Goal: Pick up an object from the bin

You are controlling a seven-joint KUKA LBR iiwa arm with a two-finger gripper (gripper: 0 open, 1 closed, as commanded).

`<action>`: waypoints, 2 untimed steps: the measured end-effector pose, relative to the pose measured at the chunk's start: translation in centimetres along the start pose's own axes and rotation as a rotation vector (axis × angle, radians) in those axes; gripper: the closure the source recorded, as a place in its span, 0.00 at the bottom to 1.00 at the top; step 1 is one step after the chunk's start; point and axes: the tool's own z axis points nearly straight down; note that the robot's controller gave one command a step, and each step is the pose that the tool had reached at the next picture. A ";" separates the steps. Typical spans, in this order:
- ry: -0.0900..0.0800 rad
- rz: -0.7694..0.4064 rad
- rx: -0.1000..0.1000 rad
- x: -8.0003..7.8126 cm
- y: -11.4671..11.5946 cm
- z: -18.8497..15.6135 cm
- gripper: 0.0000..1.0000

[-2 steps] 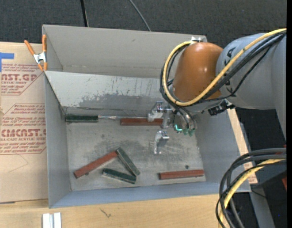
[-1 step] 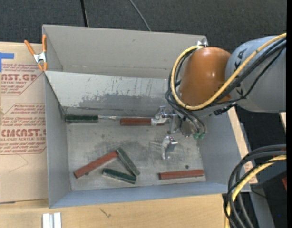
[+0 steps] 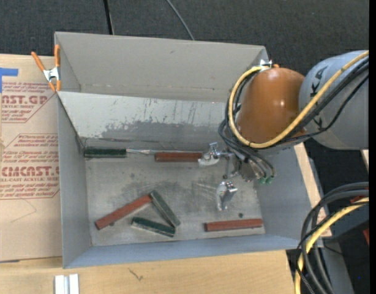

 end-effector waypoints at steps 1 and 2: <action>0.005 -0.317 -0.002 -0.3 3.2 3.7 0.00; 0.006 -0.183 -0.004 0.8 4.9 5.5 0.00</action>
Offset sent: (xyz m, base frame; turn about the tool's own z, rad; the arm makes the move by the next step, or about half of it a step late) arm -0.0339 0.0572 -0.0707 -0.0115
